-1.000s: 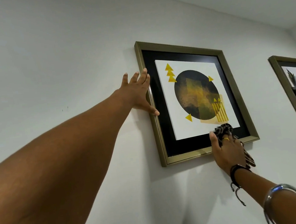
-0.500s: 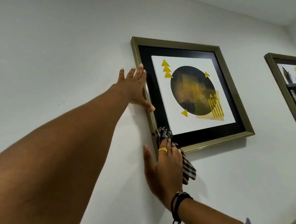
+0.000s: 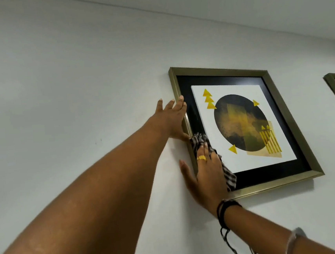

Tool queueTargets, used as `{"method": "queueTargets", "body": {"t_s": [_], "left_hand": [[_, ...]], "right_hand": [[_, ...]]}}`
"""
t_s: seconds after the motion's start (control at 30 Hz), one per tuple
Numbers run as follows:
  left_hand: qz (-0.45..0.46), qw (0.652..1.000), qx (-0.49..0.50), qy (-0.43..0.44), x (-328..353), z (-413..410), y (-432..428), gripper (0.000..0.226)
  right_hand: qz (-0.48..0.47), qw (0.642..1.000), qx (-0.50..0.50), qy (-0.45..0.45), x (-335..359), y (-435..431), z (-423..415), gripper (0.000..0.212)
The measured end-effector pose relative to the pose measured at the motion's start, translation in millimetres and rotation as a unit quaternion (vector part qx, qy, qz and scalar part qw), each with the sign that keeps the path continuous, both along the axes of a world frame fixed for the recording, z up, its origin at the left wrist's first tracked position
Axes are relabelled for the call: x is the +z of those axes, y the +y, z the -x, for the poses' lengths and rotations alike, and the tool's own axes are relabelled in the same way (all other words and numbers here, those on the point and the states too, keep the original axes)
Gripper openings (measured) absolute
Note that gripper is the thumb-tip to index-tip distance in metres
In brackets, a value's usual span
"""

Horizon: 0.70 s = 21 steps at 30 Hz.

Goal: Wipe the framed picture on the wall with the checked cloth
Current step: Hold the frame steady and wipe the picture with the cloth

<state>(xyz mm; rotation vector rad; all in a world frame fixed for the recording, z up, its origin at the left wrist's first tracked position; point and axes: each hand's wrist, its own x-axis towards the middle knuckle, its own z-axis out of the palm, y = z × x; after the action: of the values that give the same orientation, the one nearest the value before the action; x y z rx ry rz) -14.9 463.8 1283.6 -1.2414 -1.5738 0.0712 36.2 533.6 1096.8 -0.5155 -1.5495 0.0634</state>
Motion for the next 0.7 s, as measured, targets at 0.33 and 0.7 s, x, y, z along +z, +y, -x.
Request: {"method": "queueTargets", "body": {"t_s": [0.33,0.7], "left_hand": [[-0.008,1.0,0.002,-0.016,-3,2,3,0.113],[-0.009,1.0,0.016,-0.019,-2,-3,2,0.116]], "right_hand": [[-0.108,0.982,-0.017,-0.152,99,43,-33,0.105],[-0.111,0.965,0.017,-0.236,123,49,-56,0.111]]}}
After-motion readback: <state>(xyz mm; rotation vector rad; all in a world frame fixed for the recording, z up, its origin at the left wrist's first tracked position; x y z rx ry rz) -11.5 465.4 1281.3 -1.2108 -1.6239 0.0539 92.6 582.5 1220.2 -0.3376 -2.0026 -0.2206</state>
